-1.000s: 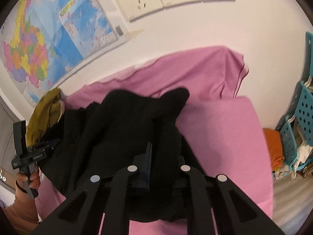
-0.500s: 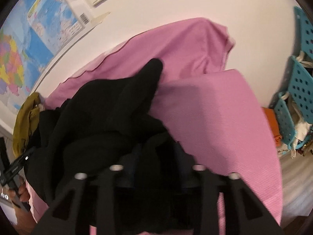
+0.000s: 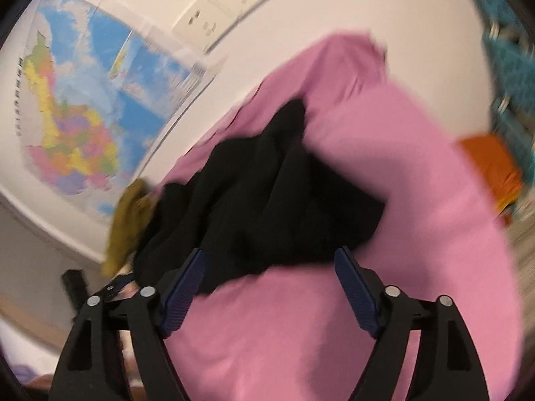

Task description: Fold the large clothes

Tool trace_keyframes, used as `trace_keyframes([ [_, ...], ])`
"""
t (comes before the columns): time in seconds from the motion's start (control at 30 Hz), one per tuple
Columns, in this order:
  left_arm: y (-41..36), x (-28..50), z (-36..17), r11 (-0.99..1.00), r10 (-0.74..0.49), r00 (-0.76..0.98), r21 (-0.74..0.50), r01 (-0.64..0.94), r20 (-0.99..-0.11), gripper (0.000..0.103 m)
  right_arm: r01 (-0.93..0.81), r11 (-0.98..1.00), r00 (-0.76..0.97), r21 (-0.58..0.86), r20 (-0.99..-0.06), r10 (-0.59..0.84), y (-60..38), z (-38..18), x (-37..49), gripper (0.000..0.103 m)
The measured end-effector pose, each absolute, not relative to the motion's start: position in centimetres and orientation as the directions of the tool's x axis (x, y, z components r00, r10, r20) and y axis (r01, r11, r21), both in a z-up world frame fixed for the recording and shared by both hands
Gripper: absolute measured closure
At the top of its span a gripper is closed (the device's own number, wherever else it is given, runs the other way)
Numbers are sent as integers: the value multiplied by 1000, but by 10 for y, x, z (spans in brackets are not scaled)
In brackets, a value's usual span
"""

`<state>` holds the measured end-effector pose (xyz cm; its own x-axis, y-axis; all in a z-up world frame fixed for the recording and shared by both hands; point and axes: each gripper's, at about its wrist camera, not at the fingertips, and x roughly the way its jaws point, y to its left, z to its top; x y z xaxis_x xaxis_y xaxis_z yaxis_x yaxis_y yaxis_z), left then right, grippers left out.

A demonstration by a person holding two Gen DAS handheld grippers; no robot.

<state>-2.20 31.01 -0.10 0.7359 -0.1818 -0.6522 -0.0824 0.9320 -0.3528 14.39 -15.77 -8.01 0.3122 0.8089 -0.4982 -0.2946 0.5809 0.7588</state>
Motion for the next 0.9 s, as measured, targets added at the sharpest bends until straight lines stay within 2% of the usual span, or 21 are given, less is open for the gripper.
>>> trace_keyframes([
  [0.13,303,-37,-25,870,-362,670,-493,-6,-648,35,-259,489,212,833,-445,870,-129,-107,135,23],
  [0.2,297,-31,-45,863,-374,625,-504,-36,-685,35,-242,471,196,848,-432,880,-114,-115,139,23],
  [0.27,297,-20,-60,832,-413,606,-552,-52,-680,35,-248,459,205,853,-417,885,-104,-114,145,23],
  [0.4,310,11,-80,696,-507,640,-712,-92,-578,35,-232,444,246,866,-389,888,-87,-110,162,19],
  [0.5,314,25,-82,620,-519,696,-779,-93,-497,35,-229,475,289,850,-406,867,-80,-107,169,19],
  [0.53,316,26,-82,603,-520,705,-792,-97,-482,34,-228,497,315,837,-419,852,-77,-105,170,27],
  [0.57,317,30,-84,587,-518,708,-801,-113,-480,37,-223,516,329,827,-435,838,-76,-105,173,48],
  [0.6,316,33,-85,581,-517,704,-804,-129,-487,49,-226,520,326,824,-439,837,-74,-105,175,57],
  [0.63,314,38,-84,590,-507,700,-795,-143,-502,55,-232,516,323,824,-435,840,-73,-105,177,72],
  [0.67,311,38,-80,604,-494,702,-783,-146,-513,64,-237,507,317,829,-428,847,-73,-103,177,79],
  [0.77,297,24,-57,657,-455,722,-744,-123,-522,78,-308,512,332,802,-413,848,-74,-79,167,85],
  [0.9,282,-10,-27,682,-495,727,-731,-13,-475,78,-449,466,354,762,-328,876,-98,-32,127,86],
])
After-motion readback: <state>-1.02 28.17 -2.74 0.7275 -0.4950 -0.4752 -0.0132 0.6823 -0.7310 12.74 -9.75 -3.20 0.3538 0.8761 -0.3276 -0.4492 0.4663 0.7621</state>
